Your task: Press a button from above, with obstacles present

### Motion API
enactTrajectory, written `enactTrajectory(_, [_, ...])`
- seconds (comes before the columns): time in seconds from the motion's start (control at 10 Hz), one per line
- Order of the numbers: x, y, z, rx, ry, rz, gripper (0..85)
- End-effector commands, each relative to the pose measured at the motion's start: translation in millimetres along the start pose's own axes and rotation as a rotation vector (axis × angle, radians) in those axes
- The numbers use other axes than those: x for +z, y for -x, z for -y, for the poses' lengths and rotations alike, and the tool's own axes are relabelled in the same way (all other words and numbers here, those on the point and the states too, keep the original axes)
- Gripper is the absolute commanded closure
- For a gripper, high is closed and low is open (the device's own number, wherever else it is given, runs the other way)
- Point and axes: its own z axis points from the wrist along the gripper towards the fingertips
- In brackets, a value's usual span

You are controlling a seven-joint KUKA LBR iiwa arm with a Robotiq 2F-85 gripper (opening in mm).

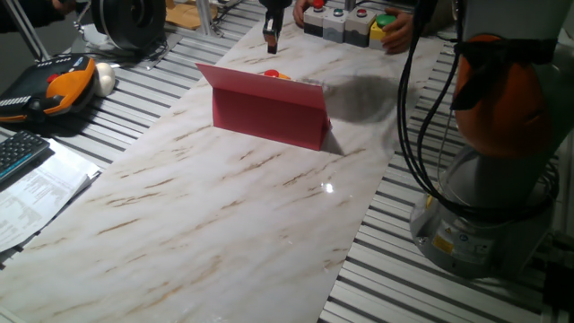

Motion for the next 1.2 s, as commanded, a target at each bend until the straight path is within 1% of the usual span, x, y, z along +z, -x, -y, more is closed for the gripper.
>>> enactTrajectory(0.0, [0.0,0.0,0.0,-0.001,0.017,-0.005,85.0])
enactTrajectory(0.2, [0.0,0.0,0.0,0.029,0.069,-0.065,85.0])
enactTrajectory(0.3, [0.0,0.0,0.0,0.069,0.066,-0.104,85.0])
enactTrajectory(0.4, [-6.2,4.0,-5.3,0.083,0.051,-0.121,85.0])
enactTrajectory(0.5, [-24.0,14.8,-22.6,0.109,0.053,-0.13,85.0])
enactTrajectory(0.6, [-39.1,23.7,-40.2,0.133,0.044,-0.132,85.0])
enactTrajectory(0.7, [-54.6,33.0,-56.6,0.16,0.042,-0.149,85.0])
enactTrajectory(0.8, [-73.1,42.8,-78.5,0.194,0.015,-0.168,85.0])
enactTrajectory(0.9, [-87.1,48.7,-99.3,0.228,-0.007,-0.174,85.0])
enactTrajectory(1.0, [-98.5,52.2,-118.8,0.254,-0.037,-0.181,85.0])
enactTrajectory(1.1, [-107.0,53.9,-138.0,0.291,-0.049,-0.182,85.0])
